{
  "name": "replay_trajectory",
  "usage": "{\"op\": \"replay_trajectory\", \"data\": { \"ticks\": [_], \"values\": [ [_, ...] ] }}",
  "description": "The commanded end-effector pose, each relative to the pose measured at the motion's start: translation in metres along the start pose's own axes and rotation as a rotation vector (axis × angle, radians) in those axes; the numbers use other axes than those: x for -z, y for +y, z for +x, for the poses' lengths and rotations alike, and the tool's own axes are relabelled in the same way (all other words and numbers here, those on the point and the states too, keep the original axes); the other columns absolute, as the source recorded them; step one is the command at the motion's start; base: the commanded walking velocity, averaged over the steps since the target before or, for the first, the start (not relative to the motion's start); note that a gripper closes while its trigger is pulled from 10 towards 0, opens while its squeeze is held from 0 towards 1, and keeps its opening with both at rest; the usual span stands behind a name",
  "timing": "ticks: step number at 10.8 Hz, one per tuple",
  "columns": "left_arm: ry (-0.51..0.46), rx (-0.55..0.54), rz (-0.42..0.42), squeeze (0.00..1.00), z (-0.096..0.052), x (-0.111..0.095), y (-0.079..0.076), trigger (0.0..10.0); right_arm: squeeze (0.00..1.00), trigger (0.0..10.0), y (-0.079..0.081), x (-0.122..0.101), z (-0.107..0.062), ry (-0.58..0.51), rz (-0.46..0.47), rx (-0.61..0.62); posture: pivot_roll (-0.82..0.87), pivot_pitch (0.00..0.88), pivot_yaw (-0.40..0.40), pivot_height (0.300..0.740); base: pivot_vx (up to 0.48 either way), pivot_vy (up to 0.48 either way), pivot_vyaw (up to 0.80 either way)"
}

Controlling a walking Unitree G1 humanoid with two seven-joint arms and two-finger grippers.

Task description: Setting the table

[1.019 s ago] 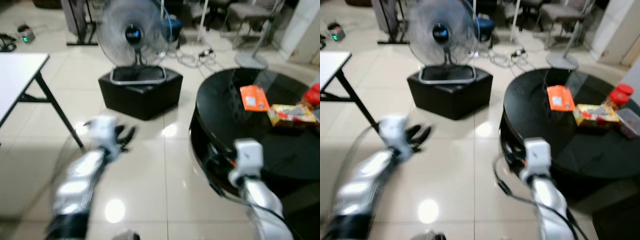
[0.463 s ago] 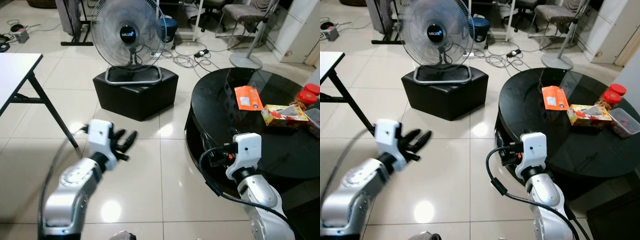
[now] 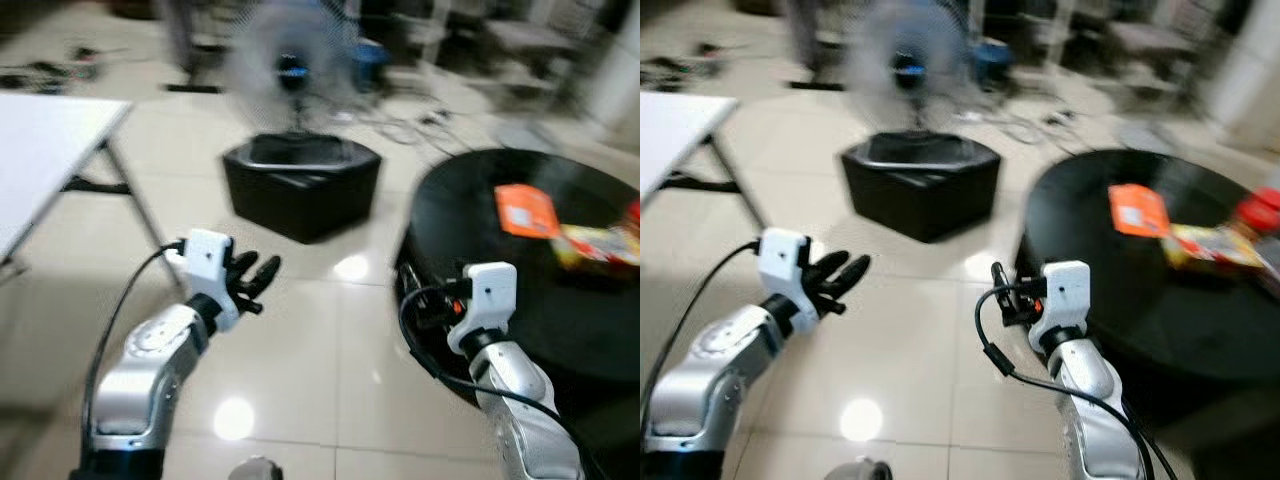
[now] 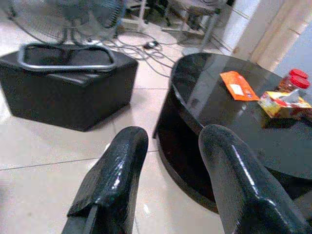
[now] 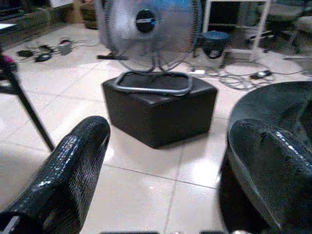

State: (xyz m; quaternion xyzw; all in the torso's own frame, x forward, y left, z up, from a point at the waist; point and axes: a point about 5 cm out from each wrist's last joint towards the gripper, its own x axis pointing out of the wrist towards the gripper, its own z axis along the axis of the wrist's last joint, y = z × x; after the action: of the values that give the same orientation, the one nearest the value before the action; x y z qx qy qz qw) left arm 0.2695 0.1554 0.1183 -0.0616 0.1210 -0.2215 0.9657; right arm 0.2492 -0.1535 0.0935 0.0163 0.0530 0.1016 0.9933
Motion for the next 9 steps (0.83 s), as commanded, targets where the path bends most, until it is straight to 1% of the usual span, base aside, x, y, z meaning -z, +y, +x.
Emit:
{"op": "replay_trajectory", "data": {
  "ticks": [1,2,4,6,9],
  "values": [
    [0.01,-0.012,0.034,0.0,0.0034,0.0029,-0.0005,10.0,0.0,10.0,0.0001,0.0047,0.0013,0.019,0.009,-0.009,-0.08,0.0,0.008,0.74,0.0,0.0,0.62],
    [0.012,-0.01,0.047,0.0,0.004,0.0036,-0.0012,10.0,0.0,10.0,0.0005,0.0063,0.0021,0.027,0.017,-0.012,-0.08,0.0,0.009,0.74,0.0,0.0,0.6],
    [0.039,-0.013,0.049,0.0,0.0049,0.0092,-0.0027,10.0,0.0,10.0,0.0038,0.0068,0.005,0.025,0.027,-0.033,-0.08,0.0,0.013,0.74,0.0,0.0,0.56],
    [0.047,-0.013,0.084,0.0,0.007,0.0105,-0.0051,10.0,0.0,10.0,0.0052,0.0059,0.0067,0.021,0.028,-0.039,-0.08,0.0,0.019,0.74,0.0,0.0,0.52],
    [0.054,-0.023,0.077,0.0,0.0083,0.0108,-0.0057,10.0,0.0,10.0,0.0059,0.0061,0.0066,0.022,0.029,-0.038,-0.08,0.0,0.021,0.74,0.0,0.0,0.52]
  ]
}}
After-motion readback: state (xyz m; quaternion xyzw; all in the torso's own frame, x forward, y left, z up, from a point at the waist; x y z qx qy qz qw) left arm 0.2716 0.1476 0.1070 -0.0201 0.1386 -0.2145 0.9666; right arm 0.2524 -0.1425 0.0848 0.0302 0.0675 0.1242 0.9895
